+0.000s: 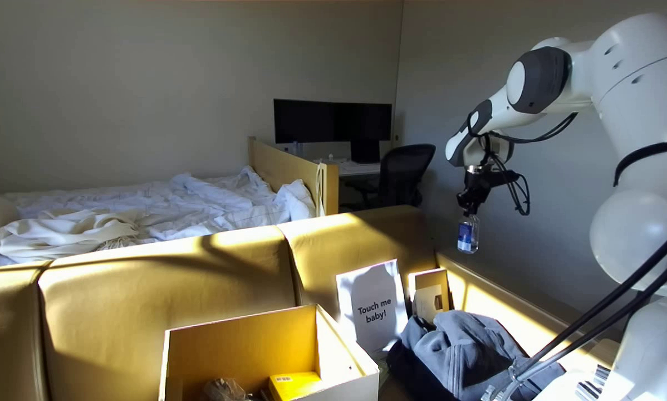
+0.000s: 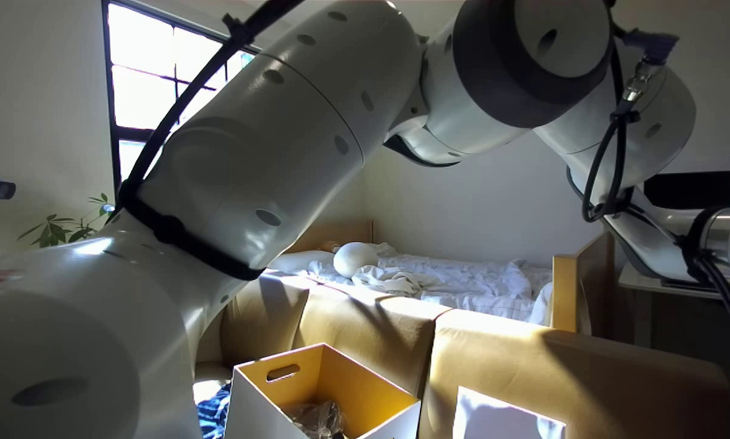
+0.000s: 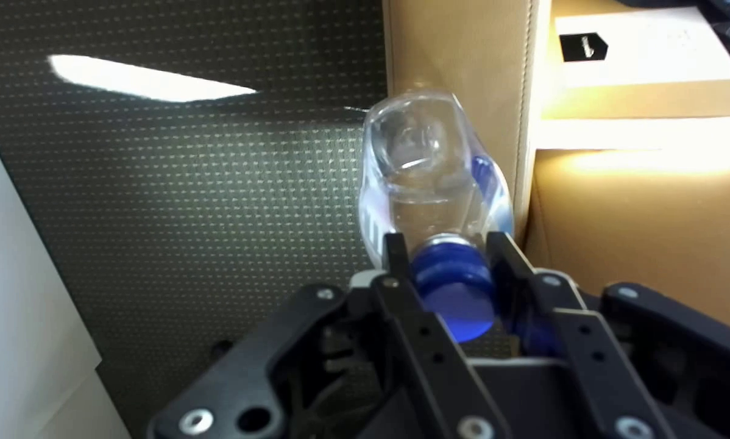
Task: Put the water inside the box
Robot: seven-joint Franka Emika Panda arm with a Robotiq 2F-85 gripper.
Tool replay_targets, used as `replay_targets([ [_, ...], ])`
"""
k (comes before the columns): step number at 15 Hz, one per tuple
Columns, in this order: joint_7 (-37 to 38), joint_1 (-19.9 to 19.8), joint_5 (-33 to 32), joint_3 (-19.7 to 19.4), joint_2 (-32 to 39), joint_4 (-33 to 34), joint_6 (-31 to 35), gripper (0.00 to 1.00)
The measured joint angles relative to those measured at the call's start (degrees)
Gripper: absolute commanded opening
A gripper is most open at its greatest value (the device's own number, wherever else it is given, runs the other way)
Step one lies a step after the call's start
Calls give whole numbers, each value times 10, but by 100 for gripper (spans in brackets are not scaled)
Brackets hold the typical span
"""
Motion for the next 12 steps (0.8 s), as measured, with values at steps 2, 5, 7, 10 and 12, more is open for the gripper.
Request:
replay_targets([
  [2, -8, -1, 0, 5, -23, 2, 27, 13],
  [5, -54, -4, 3, 29, -84, 1, 44, 13],
  [7, -100, -8, 19, 60, -137, -24, 34, 13],
  [10, -155, -3, 72, 94, -226, -96, -38, 13],
  [12, -192, 18, 104, 95, -282, -145, -92, 13],
])
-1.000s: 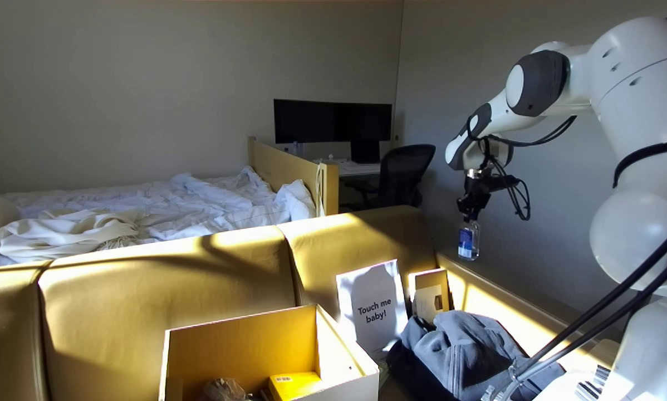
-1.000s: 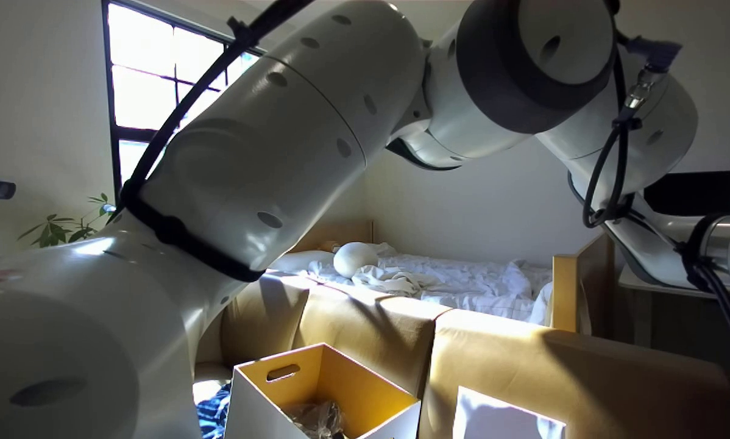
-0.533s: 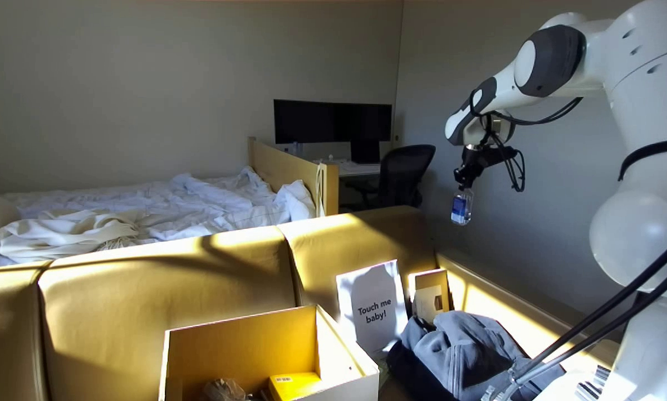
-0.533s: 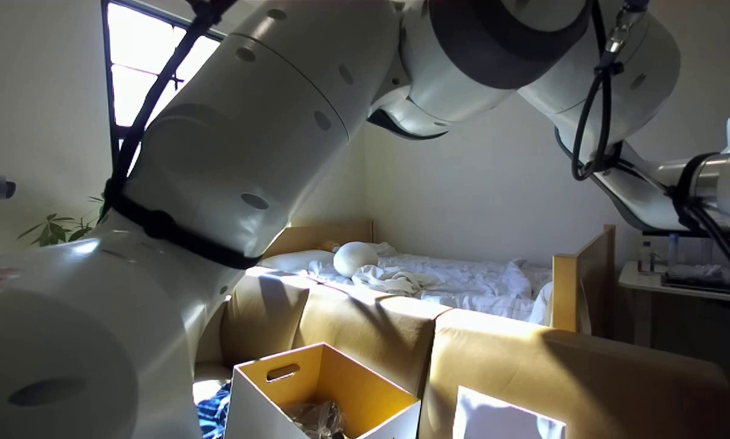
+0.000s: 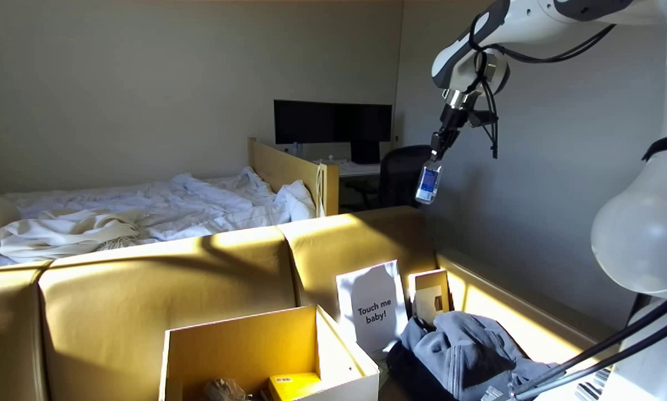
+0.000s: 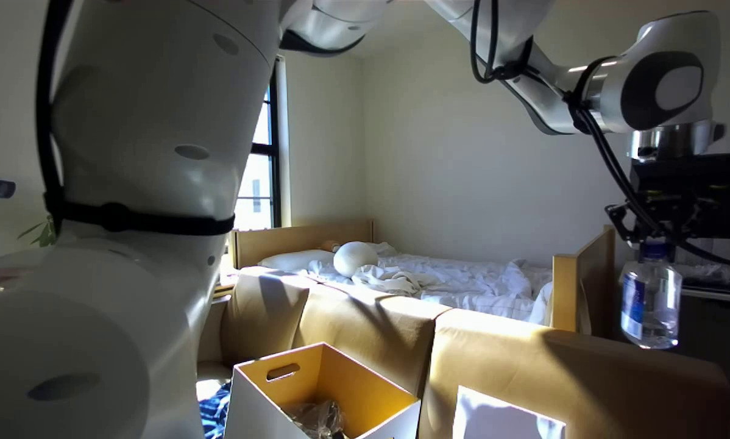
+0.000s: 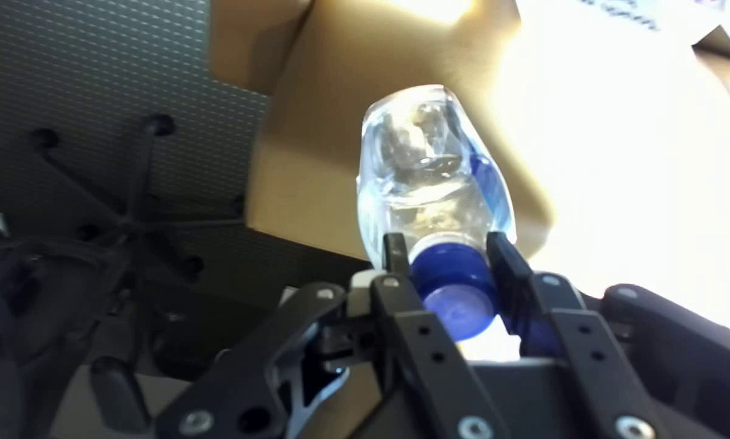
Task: Put the water inside the box
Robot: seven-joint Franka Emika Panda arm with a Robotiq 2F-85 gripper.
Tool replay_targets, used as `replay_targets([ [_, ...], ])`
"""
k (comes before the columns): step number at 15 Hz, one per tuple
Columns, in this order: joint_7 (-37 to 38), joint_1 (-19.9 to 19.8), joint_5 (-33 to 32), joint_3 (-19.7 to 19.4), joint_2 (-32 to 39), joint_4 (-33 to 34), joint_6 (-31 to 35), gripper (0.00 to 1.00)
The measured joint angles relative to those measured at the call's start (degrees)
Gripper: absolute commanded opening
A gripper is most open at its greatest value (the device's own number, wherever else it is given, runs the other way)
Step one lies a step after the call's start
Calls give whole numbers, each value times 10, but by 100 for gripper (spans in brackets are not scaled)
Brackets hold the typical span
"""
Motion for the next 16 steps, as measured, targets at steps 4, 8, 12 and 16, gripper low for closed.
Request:
replay_targets([
  [4, -60, 78, 67, -7, -92, -92, -49, 13],
  [8, -85, 186, 146, -5, -136, -165, -57, 13],
  [12, -114, 275, 211, 4, -140, -208, -87, 13],
  [16, -165, 325, 229, 14, -138, -250, -141, 13],
])
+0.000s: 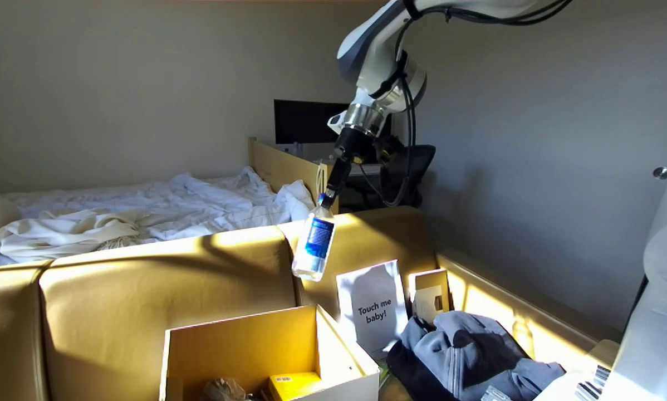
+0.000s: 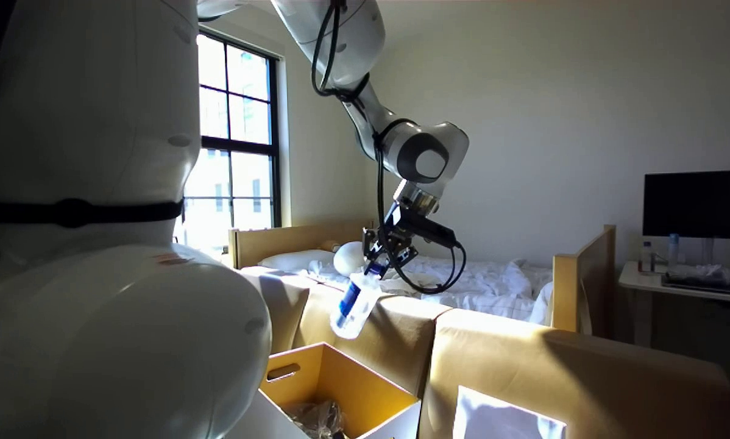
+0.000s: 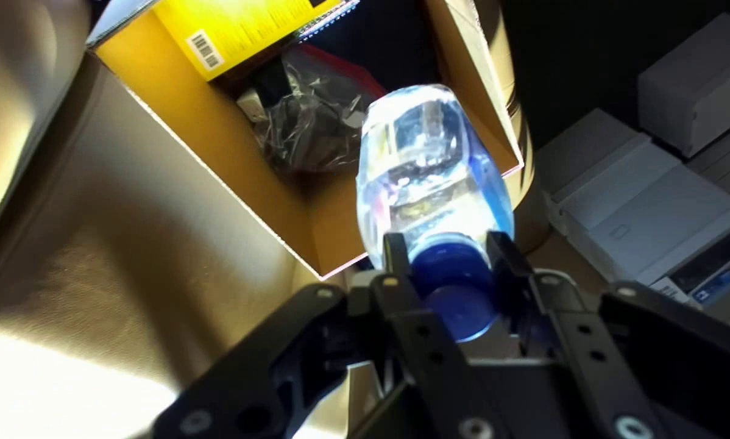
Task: Put the water inside the box
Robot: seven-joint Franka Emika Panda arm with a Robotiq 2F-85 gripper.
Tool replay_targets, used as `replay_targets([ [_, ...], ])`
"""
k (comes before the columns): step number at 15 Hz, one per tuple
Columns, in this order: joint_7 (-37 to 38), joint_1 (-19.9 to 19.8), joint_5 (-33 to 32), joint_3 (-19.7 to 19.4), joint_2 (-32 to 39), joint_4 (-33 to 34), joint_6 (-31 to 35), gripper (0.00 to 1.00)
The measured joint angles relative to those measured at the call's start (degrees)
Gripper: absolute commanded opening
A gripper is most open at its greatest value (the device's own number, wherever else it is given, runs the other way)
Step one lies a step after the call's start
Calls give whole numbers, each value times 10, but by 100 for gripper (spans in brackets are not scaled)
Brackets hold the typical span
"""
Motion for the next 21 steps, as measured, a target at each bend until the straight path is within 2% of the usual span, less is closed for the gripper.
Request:
replay_targets([
  [2, -19, 18, 0, 6, 4, -27, 10, 13],
  [3, -27, 27, -1, 11, 6, -46, 48, 13],
  [11, -67, 79, -1, 60, 37, -173, 432, 13],
  [16, -99, 90, 24, 96, 135, -216, 627, 13],
  [19, -99, 84, 29, 109, 210, -211, 692, 13],
  [21, -99, 79, 29, 112, 256, -198, 710, 13],
])
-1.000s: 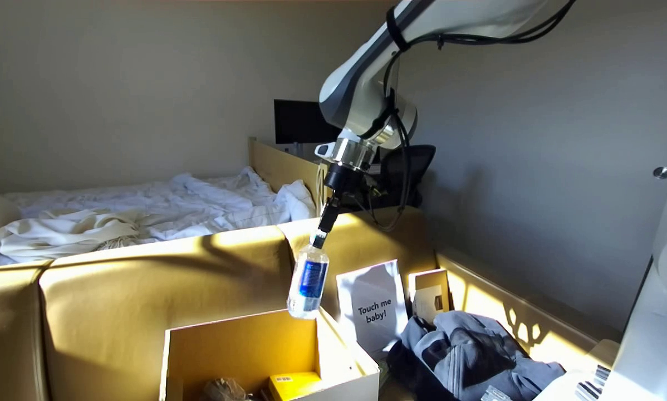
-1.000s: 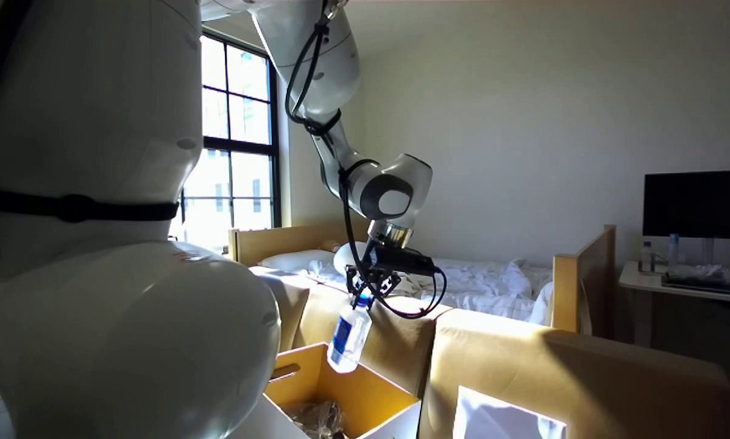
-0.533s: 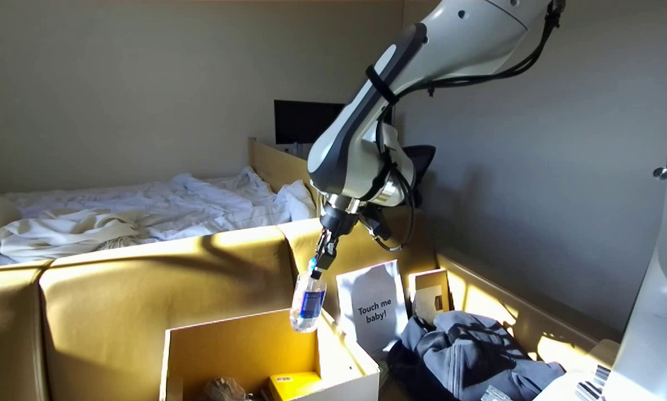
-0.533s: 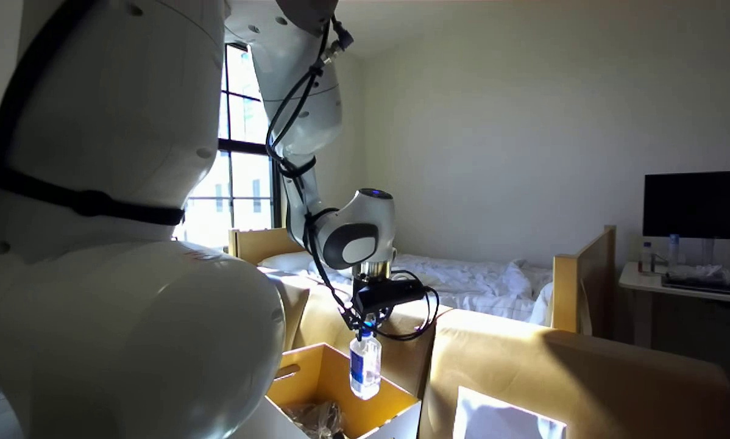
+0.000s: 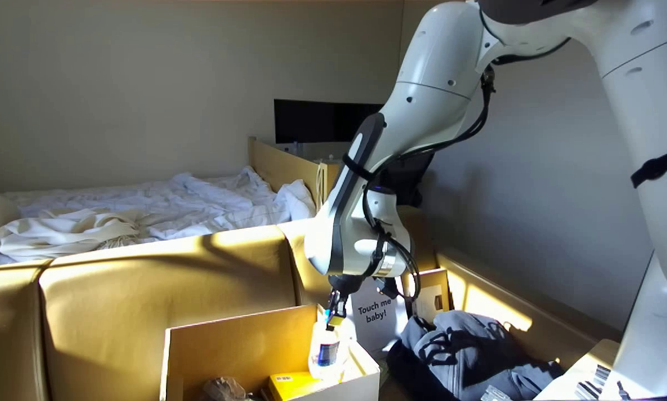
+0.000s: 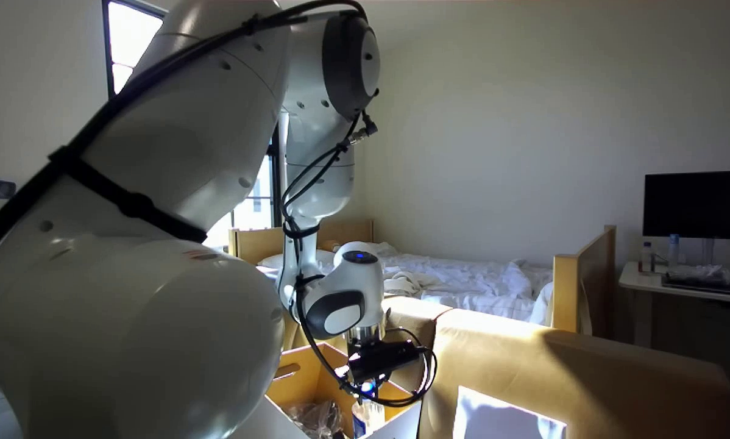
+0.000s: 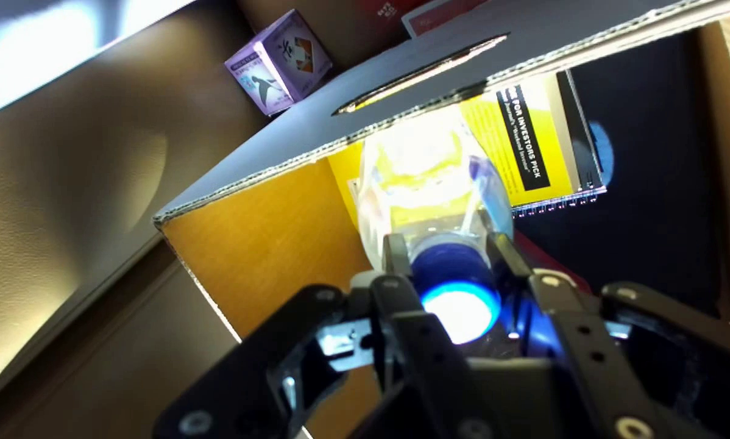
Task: Put the water inside the box
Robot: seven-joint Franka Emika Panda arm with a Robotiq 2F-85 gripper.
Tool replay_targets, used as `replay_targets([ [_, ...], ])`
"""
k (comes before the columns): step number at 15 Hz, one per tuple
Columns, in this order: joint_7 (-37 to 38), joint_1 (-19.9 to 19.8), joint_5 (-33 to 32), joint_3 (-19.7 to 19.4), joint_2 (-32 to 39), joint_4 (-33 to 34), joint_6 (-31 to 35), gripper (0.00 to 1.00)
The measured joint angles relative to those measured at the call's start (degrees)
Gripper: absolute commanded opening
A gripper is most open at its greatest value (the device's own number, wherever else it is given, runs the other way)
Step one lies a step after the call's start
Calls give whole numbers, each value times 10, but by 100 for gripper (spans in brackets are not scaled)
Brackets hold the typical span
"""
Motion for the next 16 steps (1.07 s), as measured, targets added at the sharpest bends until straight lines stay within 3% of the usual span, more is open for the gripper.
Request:
replay_targets([
  [7, 4, 14, 0, -31, 126, 103, 0, 12],
  [8, 34, 18, -34, -41, 140, 117, 0, 25],
  [9, 84, 20, -84, -52, 152, 128, 0, 60],
  [10, 131, 21, -130, -62, 163, 137, 0, 61],
  [16, 347, 44, -326, -124, 187, 167, -1, 97],
])
